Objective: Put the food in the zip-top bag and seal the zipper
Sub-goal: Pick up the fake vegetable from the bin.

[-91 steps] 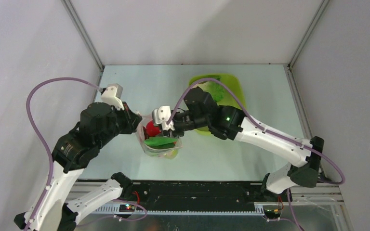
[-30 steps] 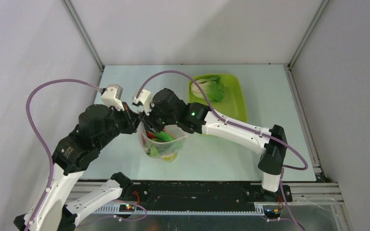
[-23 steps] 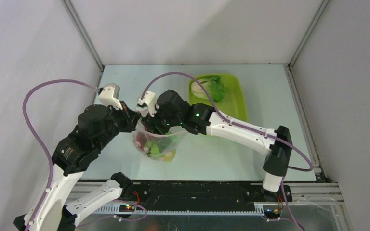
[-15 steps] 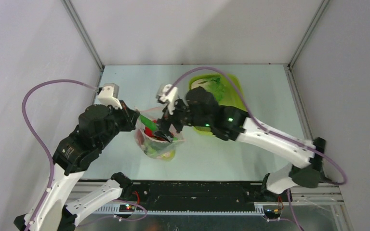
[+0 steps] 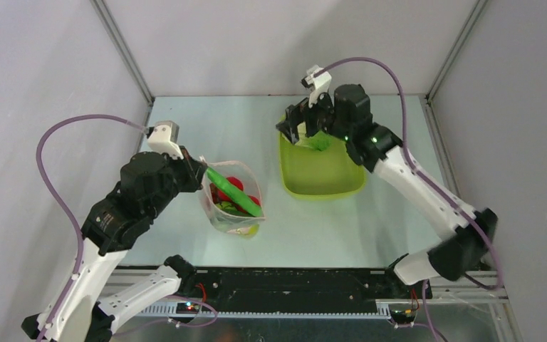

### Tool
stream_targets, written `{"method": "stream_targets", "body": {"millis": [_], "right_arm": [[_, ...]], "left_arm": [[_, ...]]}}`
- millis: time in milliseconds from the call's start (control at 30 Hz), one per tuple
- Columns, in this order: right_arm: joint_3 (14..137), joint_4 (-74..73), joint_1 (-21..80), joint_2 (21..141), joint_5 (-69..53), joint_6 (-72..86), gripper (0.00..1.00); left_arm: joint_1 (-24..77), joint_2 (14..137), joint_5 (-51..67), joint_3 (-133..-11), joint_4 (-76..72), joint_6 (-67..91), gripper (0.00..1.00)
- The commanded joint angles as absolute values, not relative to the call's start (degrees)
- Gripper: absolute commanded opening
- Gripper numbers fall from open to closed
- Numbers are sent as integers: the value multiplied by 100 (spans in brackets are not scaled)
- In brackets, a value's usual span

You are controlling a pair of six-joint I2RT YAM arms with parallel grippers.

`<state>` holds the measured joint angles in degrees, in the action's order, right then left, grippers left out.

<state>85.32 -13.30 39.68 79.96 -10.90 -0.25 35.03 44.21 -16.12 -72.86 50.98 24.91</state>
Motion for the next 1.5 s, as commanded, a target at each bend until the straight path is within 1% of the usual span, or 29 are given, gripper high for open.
{"method": "stream_targets", "body": {"millis": [0,33,167,267,333,500,767,1000,1067,1100,1167,1200,1233,1267,1333,1367,1467], "right_arm": [[8705,-1848,3101,8889,-1629,-1297,99],[8753,-1856,2935,9010,-1641,-1805,99],[9428,-2211,2529,9916,-1767,-2890,100],[10125,-2695,2399,10724,-1585,-3619,99],[10381,-2997,2322,11093,-1645,-4122,99],[10496,-3152,2277,11553,-1959,-5103,99],[10921,-3202,2250,12329,-1508,-5371,99],[10342,-2275,2258,12508,-901,-5293,99],[10164,-2041,2259,12512,-805,-5258,98],[10118,-1952,2257,12515,-793,-5253,95],[10011,-1864,2269,12511,-747,-5225,83],[9949,-1837,2286,12500,-716,-5204,68],[9861,-1736,2294,12444,-603,-5195,58],[9795,-1663,2312,12396,-543,-5177,42],[9563,-1367,2331,12170,-426,-5160,30],[9435,-1234,2335,11968,-403,-5111,28],[9240,-1127,2371,11480,-397,-4885,18]], "left_arm": [[3533,4489,-1650,-7350,4631,2330,0],[3529,4499,-1656,-7370,4625,2316,0],[3529,4532,-1734,-7418,4606,2290,0],[3533,4551,-1790,-7431,4598,2257,0],[3533,4580,-1818,-7443,4591,2238,0],[3533,4717,-1810,-7413,4555,2178,0],[3532,4814,-1703,-7369,4514,2163,0],[3527,4762,-1695,-7331,4462,2132,0],[3525,4772,-1694,-7316,4456,2127,0],[3525,4779,-1691,-7313,4460,2127,0],[3524,4774,-1696,-7314,4458,2125,0],[3522,4765,-1694,-7313,4461,2120,0],[3523,4751,-1700,-7315,4463,2123,0],[3524,4744,-1717,-7314,4464,2133,0],[3524,4713,-1743,-7302,4456,2140,0],[3524,4698,-1746,-7301,4456,2138,0],[3522,4684,-1779,-7301,4453,2170,0]]}}
